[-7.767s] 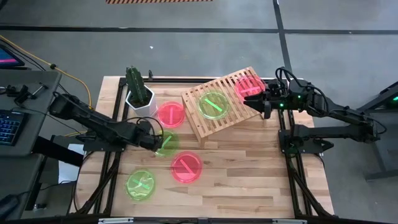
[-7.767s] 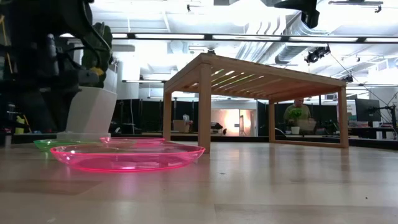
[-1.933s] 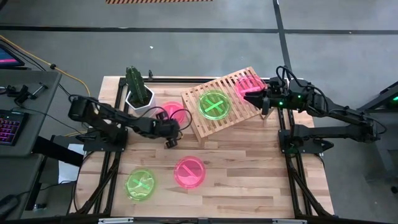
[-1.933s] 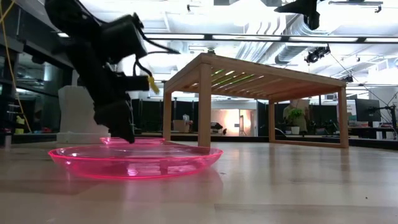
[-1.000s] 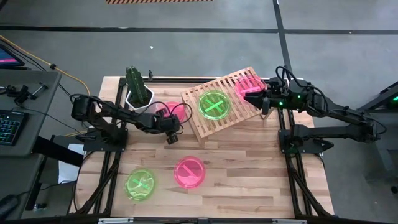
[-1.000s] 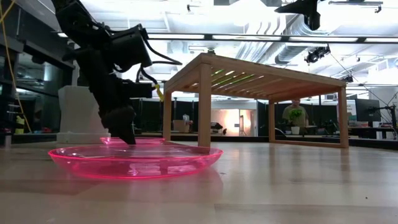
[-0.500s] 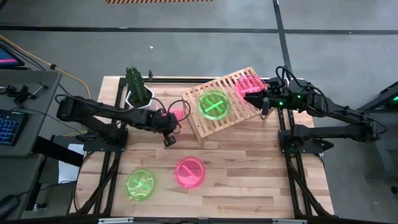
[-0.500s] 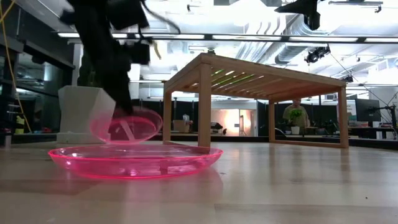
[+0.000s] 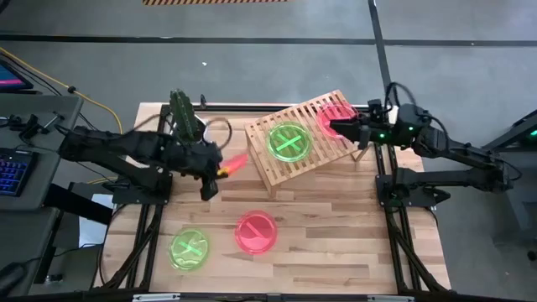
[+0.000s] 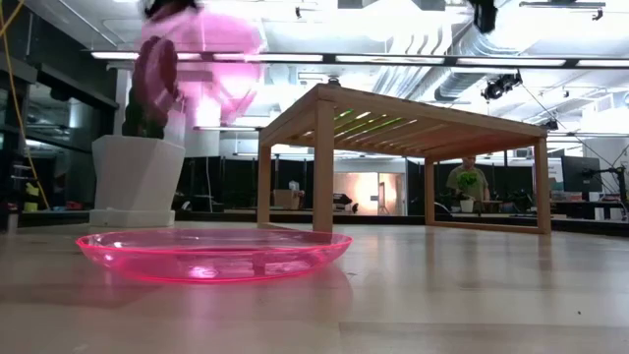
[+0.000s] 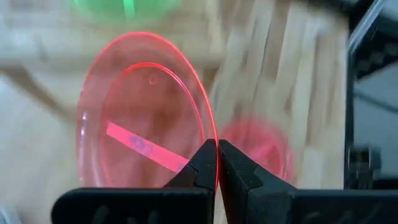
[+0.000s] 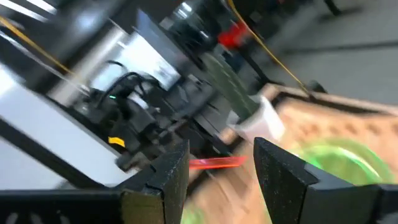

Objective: Place and stack plates onto a shelf
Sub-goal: Stack the top pink plate on top of the other pink plate on the shelf

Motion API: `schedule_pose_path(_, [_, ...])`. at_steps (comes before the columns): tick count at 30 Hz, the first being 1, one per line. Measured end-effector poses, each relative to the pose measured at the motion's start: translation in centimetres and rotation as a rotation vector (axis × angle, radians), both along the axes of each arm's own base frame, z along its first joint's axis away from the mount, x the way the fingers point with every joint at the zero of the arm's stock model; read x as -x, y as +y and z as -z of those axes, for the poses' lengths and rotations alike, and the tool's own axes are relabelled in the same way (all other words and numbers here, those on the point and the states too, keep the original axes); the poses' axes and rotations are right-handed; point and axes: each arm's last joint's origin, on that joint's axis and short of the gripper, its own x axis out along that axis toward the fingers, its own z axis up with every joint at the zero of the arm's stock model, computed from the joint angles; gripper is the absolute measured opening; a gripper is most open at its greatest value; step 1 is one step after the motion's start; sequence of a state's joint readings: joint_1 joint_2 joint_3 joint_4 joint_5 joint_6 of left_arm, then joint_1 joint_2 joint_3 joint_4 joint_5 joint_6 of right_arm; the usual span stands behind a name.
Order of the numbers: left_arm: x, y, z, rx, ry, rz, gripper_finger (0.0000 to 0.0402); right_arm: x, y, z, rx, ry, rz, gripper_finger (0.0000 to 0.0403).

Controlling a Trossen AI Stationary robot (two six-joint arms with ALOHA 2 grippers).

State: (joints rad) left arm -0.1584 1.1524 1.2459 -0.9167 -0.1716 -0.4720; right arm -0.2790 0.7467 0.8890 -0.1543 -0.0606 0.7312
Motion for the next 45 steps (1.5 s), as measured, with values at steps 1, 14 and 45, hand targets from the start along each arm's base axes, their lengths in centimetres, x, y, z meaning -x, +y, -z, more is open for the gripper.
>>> schedule_pose_path(1, [-0.5,0.1,-1.2,-0.041,-0.037,0.003,0.0,0.0,0.0,-0.4,0.013,-0.043,-0.004,0.0161])
schedule_pose_path(14, [-14.8,7.4,-4.9,-0.63,0.014,0.214,0.0,1.3,0.4,-5.0,0.191,-0.505,-0.016,0.0161])
schedule_pose_path(45, [-31.4,13.0,9.9,-0.974,-0.255,0.315,0.0001,1.4,0.3,-5.3,0.232,-0.54,0.049,0.0161])
